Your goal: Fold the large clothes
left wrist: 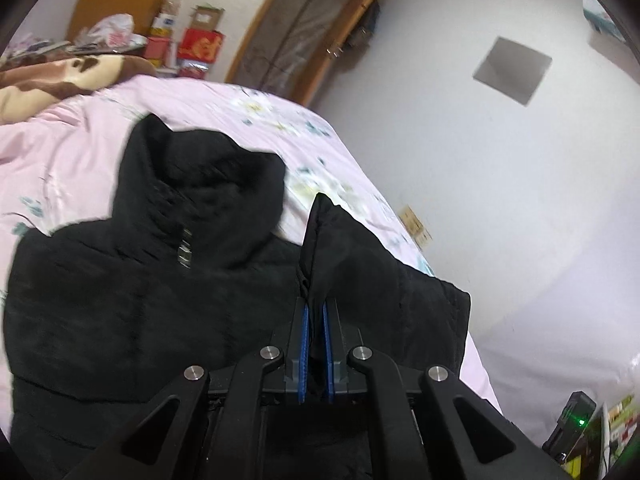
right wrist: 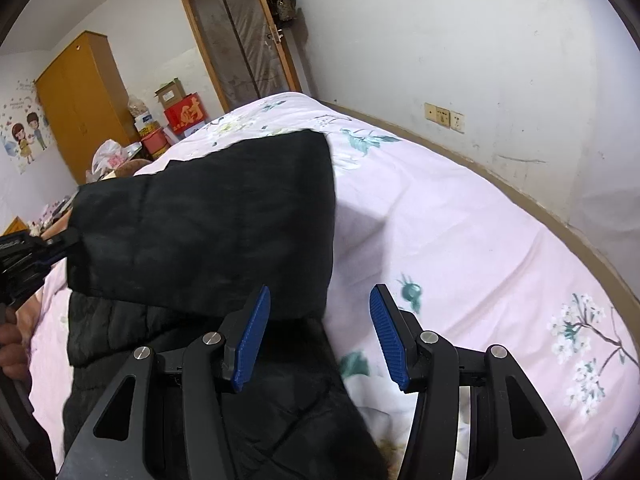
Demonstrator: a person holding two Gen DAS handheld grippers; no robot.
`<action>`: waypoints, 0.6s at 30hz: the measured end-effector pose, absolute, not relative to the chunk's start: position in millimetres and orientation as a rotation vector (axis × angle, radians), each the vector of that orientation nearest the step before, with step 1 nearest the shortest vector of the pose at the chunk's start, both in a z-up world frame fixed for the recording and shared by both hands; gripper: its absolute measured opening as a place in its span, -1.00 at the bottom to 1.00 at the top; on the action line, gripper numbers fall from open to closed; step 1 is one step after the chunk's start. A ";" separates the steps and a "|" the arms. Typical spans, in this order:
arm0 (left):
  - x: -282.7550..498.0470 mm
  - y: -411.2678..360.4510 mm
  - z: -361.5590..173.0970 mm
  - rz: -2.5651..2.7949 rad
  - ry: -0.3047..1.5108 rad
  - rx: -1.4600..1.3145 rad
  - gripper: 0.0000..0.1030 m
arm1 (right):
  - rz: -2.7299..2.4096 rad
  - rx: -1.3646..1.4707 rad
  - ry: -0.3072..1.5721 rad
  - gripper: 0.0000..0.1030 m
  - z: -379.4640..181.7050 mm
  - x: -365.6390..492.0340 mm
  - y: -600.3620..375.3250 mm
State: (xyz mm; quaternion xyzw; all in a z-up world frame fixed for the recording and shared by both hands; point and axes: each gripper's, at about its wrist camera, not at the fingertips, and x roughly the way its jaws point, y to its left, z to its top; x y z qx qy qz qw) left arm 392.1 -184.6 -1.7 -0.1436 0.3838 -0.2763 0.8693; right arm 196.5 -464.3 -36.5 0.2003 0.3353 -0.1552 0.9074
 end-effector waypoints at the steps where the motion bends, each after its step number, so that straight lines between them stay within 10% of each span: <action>1: 394.2 -176.5 0.4 -0.565 0.795 -0.304 -0.88 | -0.317 0.409 0.693 0.02 -35.1 201.0 -461.8; 18: 419.8 -54.6 -42.4 -0.299 0.785 -0.387 -0.88 | -0.180 0.261 0.761 0.02 -56.8 289.0 -396.7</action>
